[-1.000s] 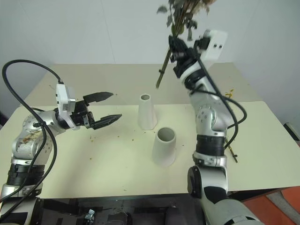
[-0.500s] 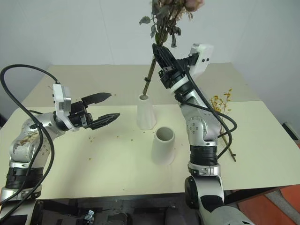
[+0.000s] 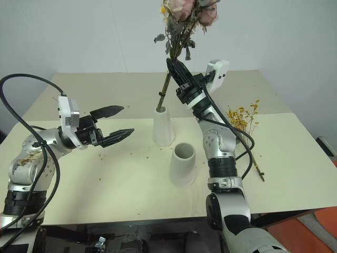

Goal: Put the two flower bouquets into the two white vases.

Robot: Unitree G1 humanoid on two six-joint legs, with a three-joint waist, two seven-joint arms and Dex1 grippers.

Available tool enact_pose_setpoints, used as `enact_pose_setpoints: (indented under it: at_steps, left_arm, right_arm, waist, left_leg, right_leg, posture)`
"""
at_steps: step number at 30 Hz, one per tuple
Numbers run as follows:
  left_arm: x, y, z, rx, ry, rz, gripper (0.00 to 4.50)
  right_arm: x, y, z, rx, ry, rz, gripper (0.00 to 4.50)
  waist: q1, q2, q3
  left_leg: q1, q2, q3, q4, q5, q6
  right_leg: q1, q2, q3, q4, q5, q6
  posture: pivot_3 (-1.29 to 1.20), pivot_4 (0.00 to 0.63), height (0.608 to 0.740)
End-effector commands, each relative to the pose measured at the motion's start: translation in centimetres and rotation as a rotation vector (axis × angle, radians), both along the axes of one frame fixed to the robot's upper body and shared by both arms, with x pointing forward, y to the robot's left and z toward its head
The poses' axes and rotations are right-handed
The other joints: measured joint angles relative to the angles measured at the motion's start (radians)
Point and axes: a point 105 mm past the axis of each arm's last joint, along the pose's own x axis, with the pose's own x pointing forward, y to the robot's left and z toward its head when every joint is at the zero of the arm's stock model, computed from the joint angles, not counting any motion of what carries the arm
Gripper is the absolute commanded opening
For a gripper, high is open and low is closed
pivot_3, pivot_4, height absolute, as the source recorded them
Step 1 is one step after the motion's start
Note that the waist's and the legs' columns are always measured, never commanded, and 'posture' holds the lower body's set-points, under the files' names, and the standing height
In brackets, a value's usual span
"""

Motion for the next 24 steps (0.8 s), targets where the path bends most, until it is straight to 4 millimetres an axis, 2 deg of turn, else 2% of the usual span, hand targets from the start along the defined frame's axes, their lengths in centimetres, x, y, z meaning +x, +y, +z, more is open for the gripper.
enact_pose_setpoints:
  at_steps: [1,11,24]
  left_arm:
    - [-0.8,0.3,1.4,-0.002,-0.054,0.010,4.50]
    - [-0.7,0.6,1.2,-0.002,-0.052,0.031,4.50]
    - [-0.5,0.5,1.0,-0.007,-0.047,0.034,4.50]
  right_arm:
    - [-0.5,-0.1,2.0,0.018,-0.081,-0.001,0.21]
    - [0.0,0.5,0.5,-0.053,-0.075,-0.007,0.21]
    - [0.8,1.1,-2.6,-0.160,-0.040,-0.025,0.21]
  waist:
    - [0.000,0.000,0.000]
    - [0.000,0.000,0.000]
    - [-0.001,0.000,0.000]
  left_leg:
    - [0.000,0.000,0.000,0.000,0.000,0.000]
    - [0.000,0.000,0.000,-0.001,0.000,0.000]
    - [0.000,0.000,0.000,-0.002,0.000,0.000]
  right_leg:
    - [0.000,0.000,0.000,0.000,0.000,0.000]
    - [0.000,0.000,0.000,-0.001,0.000,0.000]
    - [0.000,0.000,0.000,-0.001,0.000,0.000]
  posture:
    - [0.00,0.150,0.740]
    - [0.00,0.150,0.740]
    - [0.00,0.150,0.740]
